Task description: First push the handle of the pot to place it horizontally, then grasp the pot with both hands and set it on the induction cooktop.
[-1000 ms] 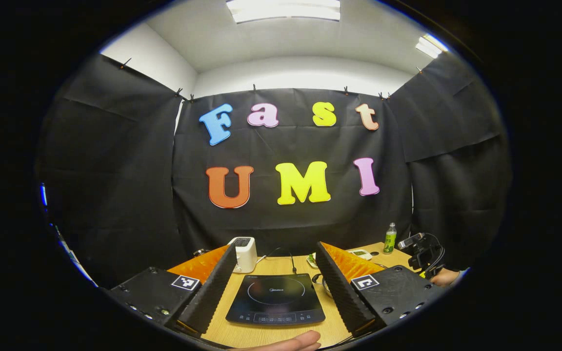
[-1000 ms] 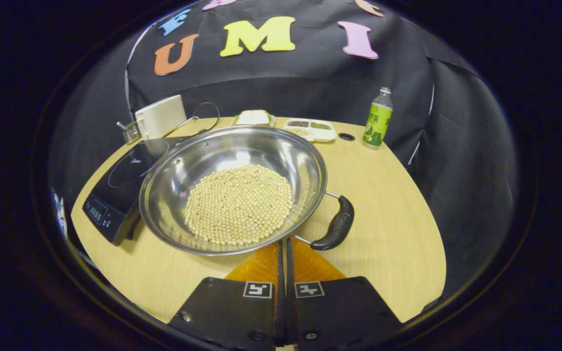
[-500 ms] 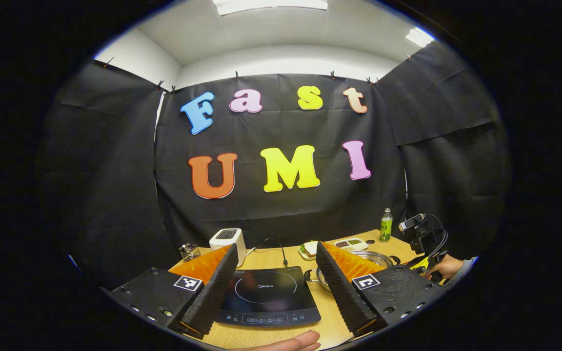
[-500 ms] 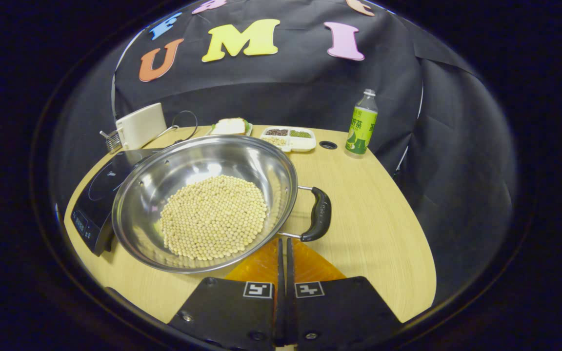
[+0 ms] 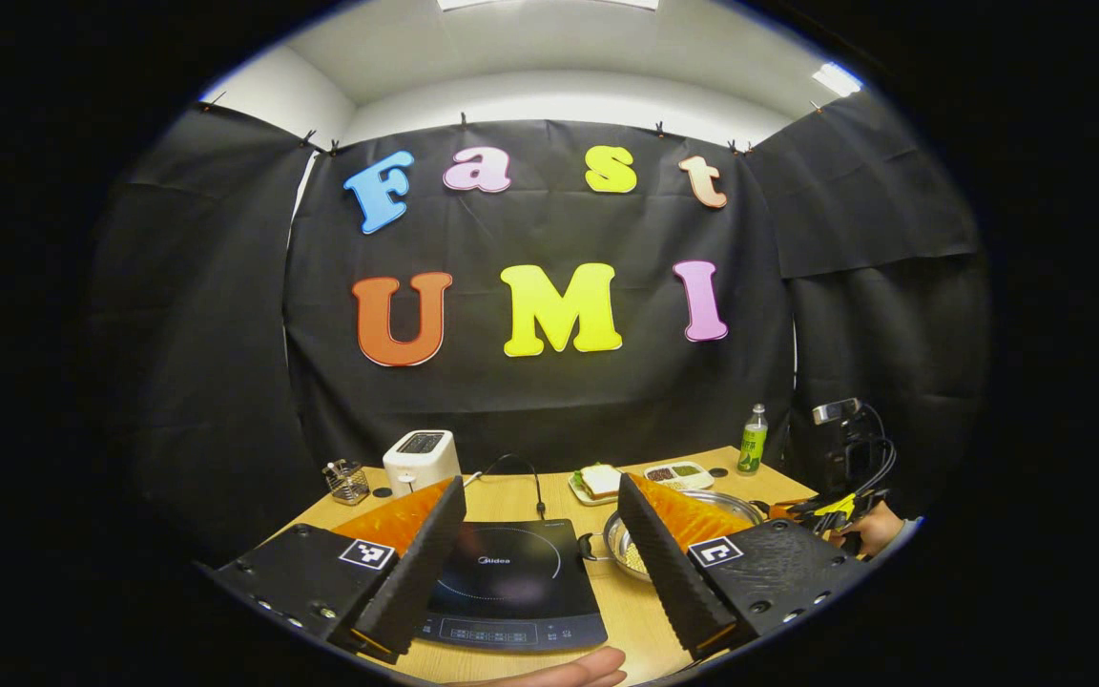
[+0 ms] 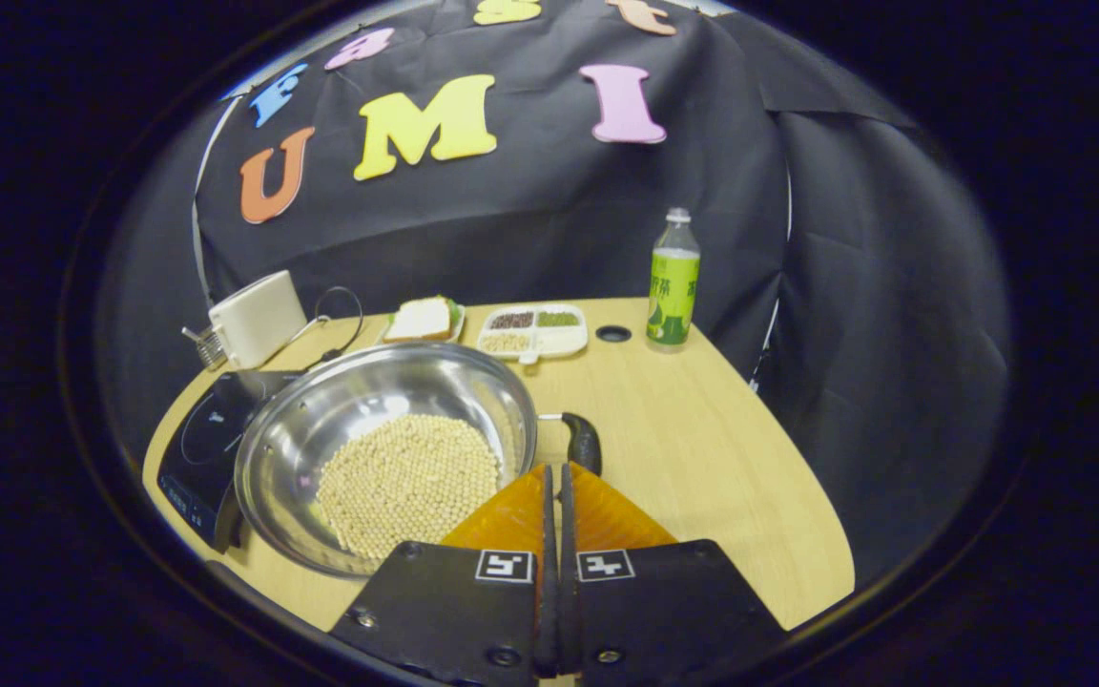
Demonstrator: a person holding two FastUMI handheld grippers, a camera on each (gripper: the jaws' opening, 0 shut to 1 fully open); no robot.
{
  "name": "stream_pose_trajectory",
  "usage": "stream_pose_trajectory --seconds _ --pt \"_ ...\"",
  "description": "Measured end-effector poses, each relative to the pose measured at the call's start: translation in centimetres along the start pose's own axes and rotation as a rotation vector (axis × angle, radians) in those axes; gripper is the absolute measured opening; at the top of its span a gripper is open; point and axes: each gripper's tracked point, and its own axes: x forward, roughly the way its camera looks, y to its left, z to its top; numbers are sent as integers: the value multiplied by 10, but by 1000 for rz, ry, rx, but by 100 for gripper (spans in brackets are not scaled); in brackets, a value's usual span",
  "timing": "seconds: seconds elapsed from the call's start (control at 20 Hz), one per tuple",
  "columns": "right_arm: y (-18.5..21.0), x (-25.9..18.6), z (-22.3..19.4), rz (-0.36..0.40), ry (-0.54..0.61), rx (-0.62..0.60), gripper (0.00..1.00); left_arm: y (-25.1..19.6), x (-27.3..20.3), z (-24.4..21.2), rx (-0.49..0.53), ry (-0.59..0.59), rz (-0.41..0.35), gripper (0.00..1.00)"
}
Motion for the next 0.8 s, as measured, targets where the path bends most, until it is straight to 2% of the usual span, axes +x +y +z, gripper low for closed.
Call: stream_pose_trajectory --seconds 0.1,0.15,0.2,0.25,0.4,0.45,0.5,0.7,0.8 --pt "3 -13 18 11 -54 5 5 -6 13 -2 -4 10 -2 96" --pt "2 -21 27 19 -74 1 14 -8 19 -4 -6 15 -3 96" --pt "1 -28 37 18 -103 -13 33 -11 25 -5 -9 21 -4 96" --pt "0 -35 45 19 -128 -24 35 -13 31 -8 -14 28 -4 96" --pt "6 -55 64 38 -180 -46 90 -25 52 -19 -15 55 -12 96" --pt "4 -58 69 36 -194 -40 97 -29 59 -25 -12 68 -14 96" --pt "5 -61 73 38 -200 -34 100 -33 66 -32 -11 85 -16 96" --pt "5 -55 68 55 -148 -30 100 -51 99 -65 -24 173 -32 96" --pt "-4 -46 66 27 -131 -42 100 -63 116 -87 -40 230 -53 96"
